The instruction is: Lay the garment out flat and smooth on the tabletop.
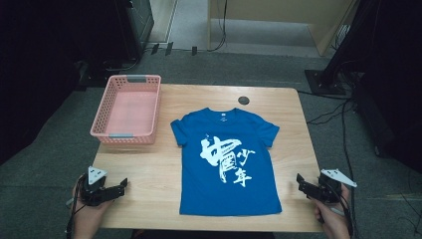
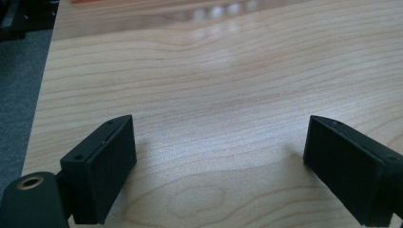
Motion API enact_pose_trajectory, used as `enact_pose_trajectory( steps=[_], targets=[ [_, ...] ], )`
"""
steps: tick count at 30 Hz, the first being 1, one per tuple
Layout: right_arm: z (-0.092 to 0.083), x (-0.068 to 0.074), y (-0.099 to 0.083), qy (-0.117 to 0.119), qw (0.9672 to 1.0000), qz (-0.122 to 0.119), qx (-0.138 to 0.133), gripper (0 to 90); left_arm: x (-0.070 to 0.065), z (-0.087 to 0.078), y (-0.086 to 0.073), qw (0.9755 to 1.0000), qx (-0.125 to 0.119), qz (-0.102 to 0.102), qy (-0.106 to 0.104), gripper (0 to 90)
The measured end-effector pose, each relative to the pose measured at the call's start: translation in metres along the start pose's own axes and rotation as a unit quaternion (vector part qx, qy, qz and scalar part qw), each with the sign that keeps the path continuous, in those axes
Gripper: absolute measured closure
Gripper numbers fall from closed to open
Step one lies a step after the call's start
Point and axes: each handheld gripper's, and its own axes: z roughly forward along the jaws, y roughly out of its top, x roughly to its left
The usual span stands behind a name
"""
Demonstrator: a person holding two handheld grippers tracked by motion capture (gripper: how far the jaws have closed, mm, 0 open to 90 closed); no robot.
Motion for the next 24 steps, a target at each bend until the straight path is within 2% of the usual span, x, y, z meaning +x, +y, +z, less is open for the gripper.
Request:
enact_pose_trajectory(
  steps=[5, 8, 10, 14, 16, 18, 24],
  targets=[
    [-0.002, 0.000, -0.013, -0.006, 0.9998, -0.019, 0.003, 11.5, 0.000, 0.000, 0.000, 1.0000, 0.000, 0.000, 0.000, 10.7],
    [-0.002, 0.000, -0.016, -0.006, 0.9997, -0.022, 0.004, 11.5, 0.000, 0.000, 0.000, 1.0000, 0.000, 0.000, 0.000, 10.7],
    [-0.002, 0.002, -0.017, -0.009, 0.9994, -0.034, -0.002, 11.5, 0.000, 0.000, 0.000, 1.0000, 0.000, 0.000, 0.000, 10.7],
    [-0.001, 0.006, -0.020, -0.004, 0.9987, -0.049, 0.013, 11.5, 0.000, 0.000, 0.000, 1.0000, 0.000, 0.001, 0.000, 10.7],
    [0.000, 0.004, -0.020, -0.001, 0.9986, -0.045, 0.030, 11.6, 0.000, 0.000, 0.000, 1.0000, -0.001, 0.001, -0.001, 10.7],
    [0.000, 0.003, -0.020, -0.001, 0.9989, -0.037, 0.028, 11.6, 0.000, 0.001, 0.001, 1.0000, 0.000, 0.001, -0.001, 10.7],
    [0.001, 0.005, -0.020, -0.013, 0.9986, -0.041, 0.031, 11.6, 0.000, 0.001, 0.001, 1.0000, 0.000, 0.002, -0.002, 10.7]
  ],
)
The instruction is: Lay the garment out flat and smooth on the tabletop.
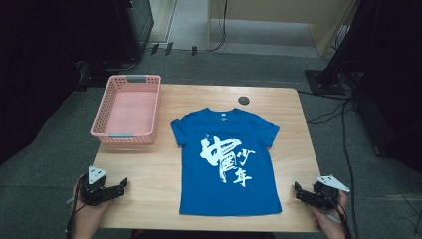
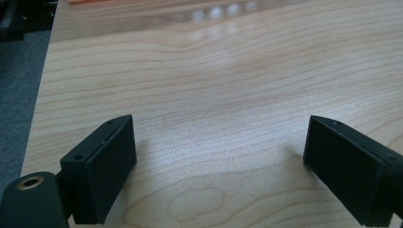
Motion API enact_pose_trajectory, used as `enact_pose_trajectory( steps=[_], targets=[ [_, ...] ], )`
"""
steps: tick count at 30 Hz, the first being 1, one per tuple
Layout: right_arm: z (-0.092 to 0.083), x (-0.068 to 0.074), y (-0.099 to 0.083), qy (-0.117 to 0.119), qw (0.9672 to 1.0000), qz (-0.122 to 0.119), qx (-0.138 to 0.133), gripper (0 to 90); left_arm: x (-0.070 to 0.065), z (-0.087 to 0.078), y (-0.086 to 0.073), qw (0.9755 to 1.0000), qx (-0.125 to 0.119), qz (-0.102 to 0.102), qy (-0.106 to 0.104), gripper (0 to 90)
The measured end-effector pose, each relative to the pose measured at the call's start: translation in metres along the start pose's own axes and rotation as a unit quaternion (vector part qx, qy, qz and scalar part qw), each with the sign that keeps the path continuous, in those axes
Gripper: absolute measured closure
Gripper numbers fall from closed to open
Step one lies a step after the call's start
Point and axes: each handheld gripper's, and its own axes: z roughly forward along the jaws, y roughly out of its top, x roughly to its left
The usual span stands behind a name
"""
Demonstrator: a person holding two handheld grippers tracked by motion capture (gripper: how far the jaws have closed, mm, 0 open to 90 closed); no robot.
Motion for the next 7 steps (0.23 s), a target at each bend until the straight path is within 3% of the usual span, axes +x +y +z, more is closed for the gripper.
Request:
enact_pose_trajectory(
  steps=[7],
  targets=[
    [-0.0001, -0.0005, 0.0001, -0.005, 1.0000, 0.005, 0.000, 11.5, 0.0001, 0.0004, 0.0003, 1.0000, 0.000, 0.000, -0.001, 10.7]
  ],
)
